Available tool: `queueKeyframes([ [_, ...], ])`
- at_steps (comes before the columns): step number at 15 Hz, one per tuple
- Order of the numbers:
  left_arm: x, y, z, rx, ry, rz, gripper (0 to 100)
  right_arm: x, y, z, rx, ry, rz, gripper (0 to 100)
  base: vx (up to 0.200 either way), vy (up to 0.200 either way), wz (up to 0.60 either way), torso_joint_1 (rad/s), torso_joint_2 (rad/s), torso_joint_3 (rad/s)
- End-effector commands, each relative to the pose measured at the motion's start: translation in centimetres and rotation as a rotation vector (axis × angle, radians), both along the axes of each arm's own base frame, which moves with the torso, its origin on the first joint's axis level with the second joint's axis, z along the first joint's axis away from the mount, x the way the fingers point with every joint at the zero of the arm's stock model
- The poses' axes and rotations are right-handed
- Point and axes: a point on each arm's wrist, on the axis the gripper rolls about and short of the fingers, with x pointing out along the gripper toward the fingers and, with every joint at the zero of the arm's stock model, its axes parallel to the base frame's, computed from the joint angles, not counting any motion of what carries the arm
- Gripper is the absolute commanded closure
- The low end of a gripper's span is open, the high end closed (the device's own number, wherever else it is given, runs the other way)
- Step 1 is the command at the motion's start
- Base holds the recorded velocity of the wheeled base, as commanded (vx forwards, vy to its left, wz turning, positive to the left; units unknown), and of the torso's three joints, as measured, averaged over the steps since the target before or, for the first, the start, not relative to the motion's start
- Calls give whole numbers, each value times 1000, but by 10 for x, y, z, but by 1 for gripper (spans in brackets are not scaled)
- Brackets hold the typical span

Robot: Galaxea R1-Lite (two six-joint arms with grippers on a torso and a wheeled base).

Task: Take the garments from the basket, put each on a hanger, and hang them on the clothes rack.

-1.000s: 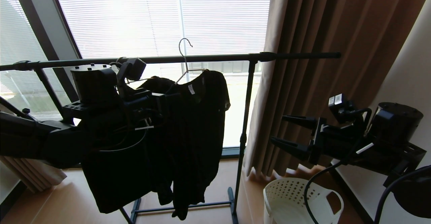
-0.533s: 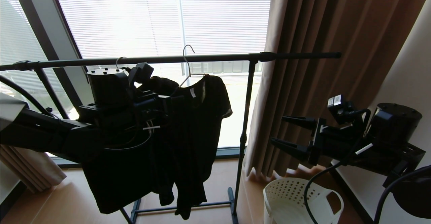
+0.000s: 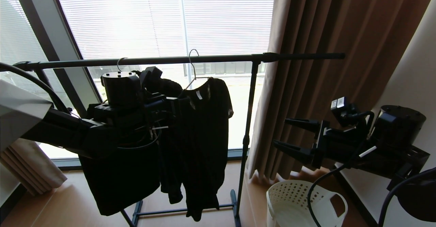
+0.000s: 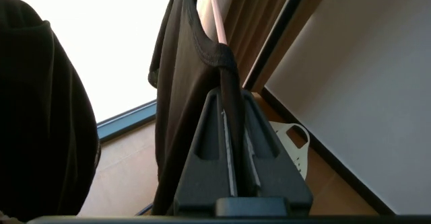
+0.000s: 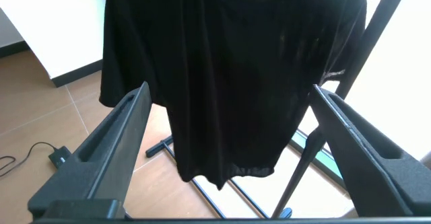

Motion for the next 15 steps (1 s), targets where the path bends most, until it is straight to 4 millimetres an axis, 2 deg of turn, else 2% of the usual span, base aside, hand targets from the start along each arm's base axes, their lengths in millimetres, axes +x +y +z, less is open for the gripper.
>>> queueKeyframes([
  [1,2,-1,-6,4,14,0,100,1,0,-2,-4,3,1,0,0,0,0,0,0,0],
  [13,2,-2,-11,7,29,-3,100,2,1,-5,-11,4,2,0,0,0,0,0,0,0],
  [14,2,-2,-11,8,28,-3,0,2,1,-5,-11,4,2,0,0,0,0,0,0,0],
  [15,1,-2,-10,9,21,0,0,2,1,-5,-12,4,2,0,0,0,0,0,0,0],
])
